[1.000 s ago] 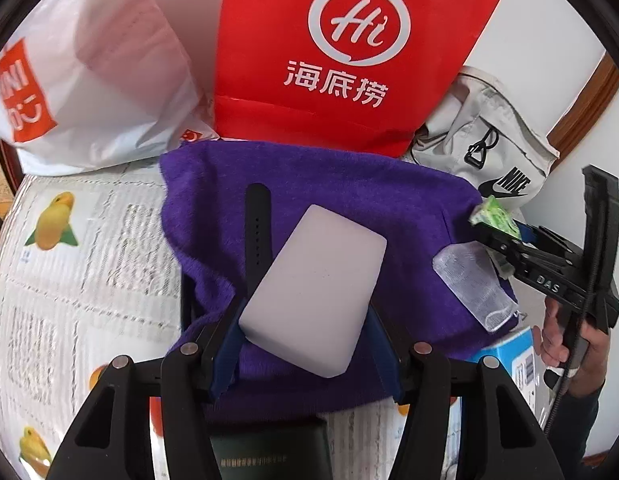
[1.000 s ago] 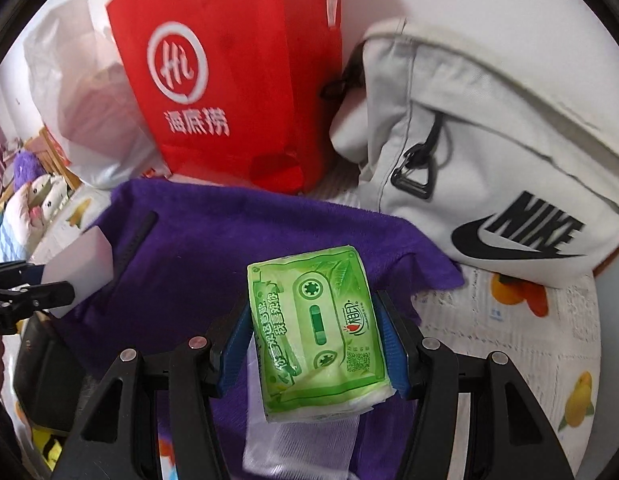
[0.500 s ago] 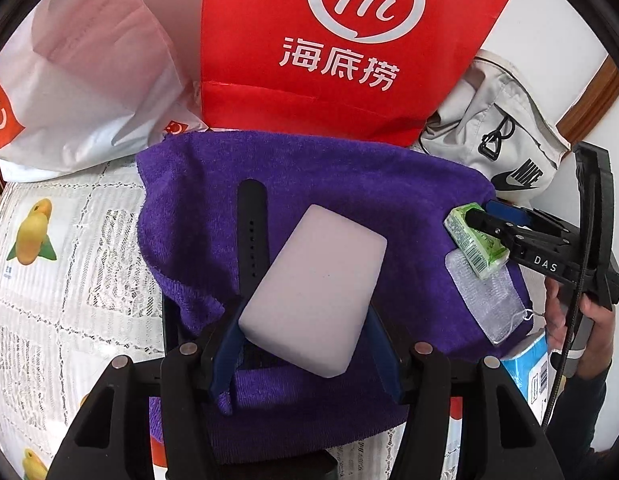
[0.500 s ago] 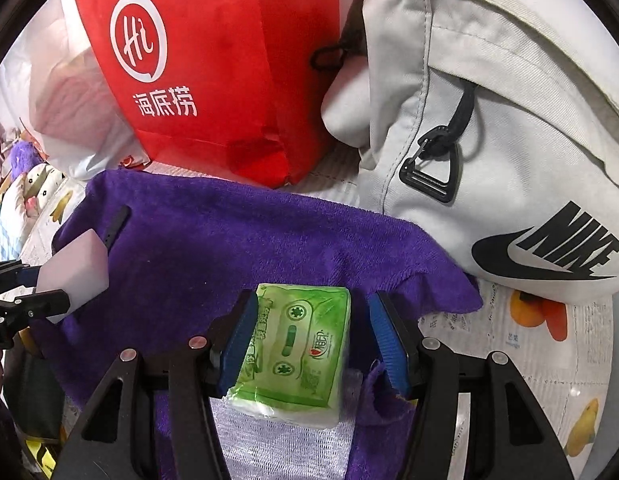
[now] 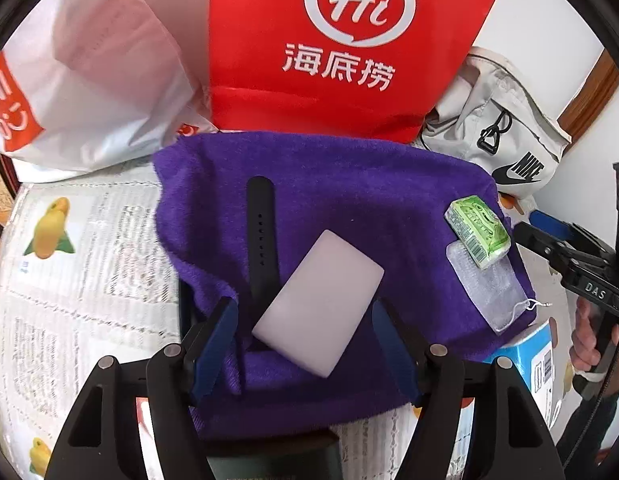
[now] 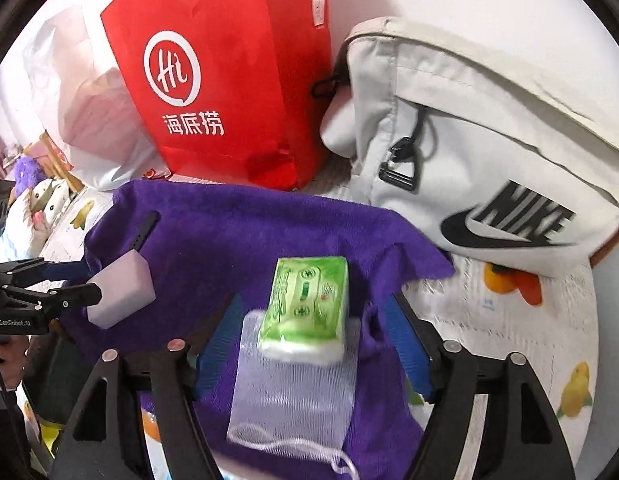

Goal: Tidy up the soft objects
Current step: 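Set the wipes pack on the mesh bag while the left gripper sets the sponge on the towel, then move both open grippers back toward the remaining items on the bed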

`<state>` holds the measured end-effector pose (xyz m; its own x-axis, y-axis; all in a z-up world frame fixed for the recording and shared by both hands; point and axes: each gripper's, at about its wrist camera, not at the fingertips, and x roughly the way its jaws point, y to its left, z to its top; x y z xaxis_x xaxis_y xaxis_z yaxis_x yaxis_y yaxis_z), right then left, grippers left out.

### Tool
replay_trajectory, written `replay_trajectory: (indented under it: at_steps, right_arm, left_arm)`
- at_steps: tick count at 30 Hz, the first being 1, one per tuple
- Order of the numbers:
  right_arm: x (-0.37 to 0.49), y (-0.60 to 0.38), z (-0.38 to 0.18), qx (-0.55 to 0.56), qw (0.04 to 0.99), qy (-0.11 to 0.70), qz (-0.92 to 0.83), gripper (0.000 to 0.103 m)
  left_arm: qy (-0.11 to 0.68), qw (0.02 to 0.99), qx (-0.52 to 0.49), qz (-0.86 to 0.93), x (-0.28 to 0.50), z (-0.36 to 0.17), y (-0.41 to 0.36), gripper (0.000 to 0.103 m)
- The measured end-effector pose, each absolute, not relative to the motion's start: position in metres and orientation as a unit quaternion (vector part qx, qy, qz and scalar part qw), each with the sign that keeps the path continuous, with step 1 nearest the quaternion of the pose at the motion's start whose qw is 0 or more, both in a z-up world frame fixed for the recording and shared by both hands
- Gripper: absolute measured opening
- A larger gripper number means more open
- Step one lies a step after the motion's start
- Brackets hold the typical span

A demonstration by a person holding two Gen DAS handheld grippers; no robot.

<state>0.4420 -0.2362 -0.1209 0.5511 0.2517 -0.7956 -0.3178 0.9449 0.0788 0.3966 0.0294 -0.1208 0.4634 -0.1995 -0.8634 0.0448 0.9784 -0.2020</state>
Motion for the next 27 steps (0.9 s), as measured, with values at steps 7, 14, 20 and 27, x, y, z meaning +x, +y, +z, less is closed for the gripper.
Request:
replay_trajectory:
  at_steps: [7, 14, 20, 27]
  right_arm:
    - [0.408, -0.240, -0.105, -0.032, 0.884, 0.448, 0.128, 0.078]
    - [0.346, -0.240, -0.088, -0.040, 0.898, 0.419, 0.125, 0.078]
    - [0.280, -0.236, -0.084, -0.024, 0.902, 0.409, 0.135, 0.078]
    - [0.201, -0.231, -0.088, -0.001, 0.904, 0.394, 0.165, 0.078]
  left_arm:
    - [0.478, 0.872, -0.084, -0.061, 0.365, -0.097, 0.041, 0.068]
    - [0.467, 0.878, -0.084, -0.059, 0.321, -0.076, 0.047, 0.068]
    - [0.475, 0.874, -0.082, -0.060, 0.276, -0.074, 0.047, 0.068]
    - [0.482, 0.870, -0.091, -0.055, 0.223, -0.083, 0.054, 0.068]
